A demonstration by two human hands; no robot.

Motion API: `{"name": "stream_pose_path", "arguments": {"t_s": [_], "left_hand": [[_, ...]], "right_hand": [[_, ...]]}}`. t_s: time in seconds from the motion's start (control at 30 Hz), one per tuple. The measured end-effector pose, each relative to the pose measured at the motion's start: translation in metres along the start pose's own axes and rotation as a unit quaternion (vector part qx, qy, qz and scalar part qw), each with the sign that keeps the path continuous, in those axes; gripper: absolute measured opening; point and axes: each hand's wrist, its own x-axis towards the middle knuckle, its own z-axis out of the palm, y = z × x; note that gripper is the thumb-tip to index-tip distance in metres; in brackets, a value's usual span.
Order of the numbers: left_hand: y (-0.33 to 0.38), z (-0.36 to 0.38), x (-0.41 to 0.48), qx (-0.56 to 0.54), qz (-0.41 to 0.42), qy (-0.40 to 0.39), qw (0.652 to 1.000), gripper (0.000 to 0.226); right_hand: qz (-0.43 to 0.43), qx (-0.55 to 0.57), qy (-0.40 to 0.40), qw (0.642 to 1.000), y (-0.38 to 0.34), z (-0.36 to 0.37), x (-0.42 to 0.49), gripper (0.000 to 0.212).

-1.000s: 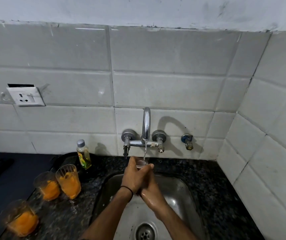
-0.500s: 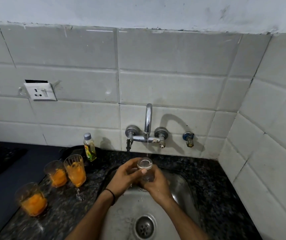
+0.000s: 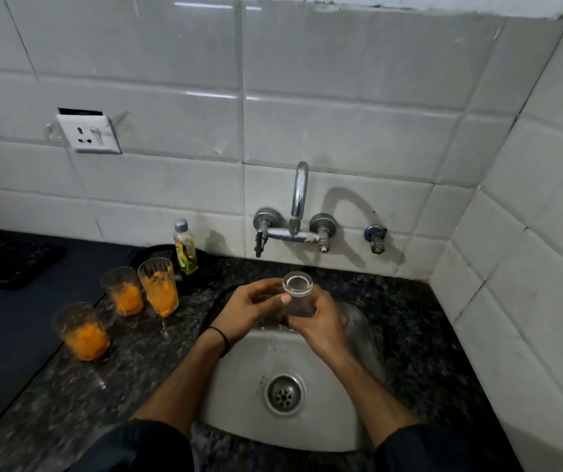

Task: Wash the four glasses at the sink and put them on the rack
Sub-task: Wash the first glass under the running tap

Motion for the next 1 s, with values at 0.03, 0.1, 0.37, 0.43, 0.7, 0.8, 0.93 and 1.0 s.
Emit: {"name": "stream_pose_path", "arguments": {"t_s": [0.03,0.1,0.37,0.43,0.7,0.8,0.93,1.0], "left_hand": [[-0.003,-0.002,-0.003,0.004,-0.007,0.002,1.000,0.027],[-0.010,-0.007,-0.006,0.010,-0.018,0.002,1.000,0.026],[-0.019,-0.022,-0.012,0.096,-0.075,-0.002,0.993,0.025],[-0.019,-0.027,-0.012,0.106,-0.083,-0.010,0.991,0.024],[-0.015,-0.089,-0.017,0.081,-0.064,0.012,0.995,0.020],[0.003,-0.138,-0.023,0.062,-0.032,0.065,0.995,0.019],[0.032,-0.232,-0.043,0.029,0.002,0.165,0.986,0.018],[0.046,-0.286,-0.059,0.020,0.015,0.211,0.977,0.019]], "right_hand": [[0.006,0.001,0.017,1.000,0.001,0.002,-0.005,0.050],[0.004,0.017,0.048,0.999,0.005,0.008,-0.011,0.053],[0.016,0.059,0.027,0.998,0.015,0.032,-0.014,0.071],[0.030,0.046,0.033,0.998,0.017,0.039,-0.014,0.080],[0.135,0.111,0.010,0.985,-0.042,0.071,-0.013,0.047],[0.141,0.222,-0.025,0.965,-0.090,0.105,-0.002,0.041],[0.166,0.307,-0.105,0.931,-0.162,0.192,0.014,0.033],[0.193,0.331,-0.149,0.912,-0.199,0.244,0.021,0.045]]}}
